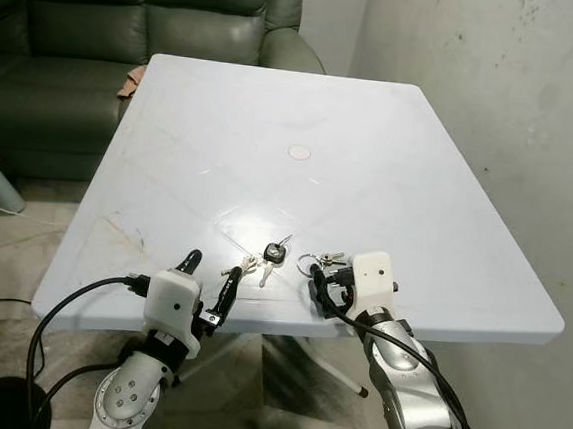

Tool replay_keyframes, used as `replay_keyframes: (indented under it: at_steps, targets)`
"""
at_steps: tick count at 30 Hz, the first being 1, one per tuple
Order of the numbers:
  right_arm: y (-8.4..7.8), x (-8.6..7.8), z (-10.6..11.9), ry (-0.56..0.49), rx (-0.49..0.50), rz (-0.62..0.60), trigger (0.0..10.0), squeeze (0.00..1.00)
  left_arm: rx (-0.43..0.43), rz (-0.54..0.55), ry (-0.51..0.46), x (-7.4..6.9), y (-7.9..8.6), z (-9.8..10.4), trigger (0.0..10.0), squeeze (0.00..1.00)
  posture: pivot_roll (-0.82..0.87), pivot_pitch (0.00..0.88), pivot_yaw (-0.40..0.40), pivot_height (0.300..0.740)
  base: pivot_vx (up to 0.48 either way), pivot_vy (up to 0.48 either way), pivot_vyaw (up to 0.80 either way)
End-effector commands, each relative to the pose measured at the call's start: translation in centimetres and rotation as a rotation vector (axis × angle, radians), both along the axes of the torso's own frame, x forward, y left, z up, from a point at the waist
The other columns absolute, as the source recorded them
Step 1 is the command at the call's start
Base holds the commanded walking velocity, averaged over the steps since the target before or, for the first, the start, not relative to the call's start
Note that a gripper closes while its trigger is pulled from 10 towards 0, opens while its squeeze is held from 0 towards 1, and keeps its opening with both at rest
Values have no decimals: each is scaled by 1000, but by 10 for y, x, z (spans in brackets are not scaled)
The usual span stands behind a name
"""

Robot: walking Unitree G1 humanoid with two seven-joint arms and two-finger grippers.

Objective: Hang keys on a hook

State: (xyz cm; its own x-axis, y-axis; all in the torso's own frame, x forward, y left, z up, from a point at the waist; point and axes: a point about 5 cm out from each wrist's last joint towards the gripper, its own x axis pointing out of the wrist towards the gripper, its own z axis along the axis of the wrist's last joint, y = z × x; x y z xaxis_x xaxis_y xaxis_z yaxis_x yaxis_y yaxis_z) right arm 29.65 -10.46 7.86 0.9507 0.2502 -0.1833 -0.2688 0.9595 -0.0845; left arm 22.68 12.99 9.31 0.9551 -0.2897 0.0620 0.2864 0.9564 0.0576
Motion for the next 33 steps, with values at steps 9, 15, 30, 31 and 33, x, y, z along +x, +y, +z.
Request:
replay_keyframes:
  at_steps: [9,15,30,31,33]
  targets:
    - [6,5,9,-24,18,-2,10000,0,14,-6,0,-1,-1,0,10000,0,-48,89,-63,740,0,0,0]
    - [16,10,21,-79,59,0,8706,0,17,5,3,-3,-2,-1,10000,0,-37,91,-71,740,0,0,0]
    - [28,22,18,-60,33,26,8667,0,25,20,0,-5,-3,-1,10000,0,-12,101,-83,740,0,0,0]
    - [28,22,17,-58,30,28,8392,0,25,20,0,-5,-3,-1,10000,0,-10,102,-85,740,0,0,0]
    - [29,21,12,-29,25,38,9059,0,26,25,3,-7,-3,-1,10000,0,-10,106,-85,740,0,0,0]
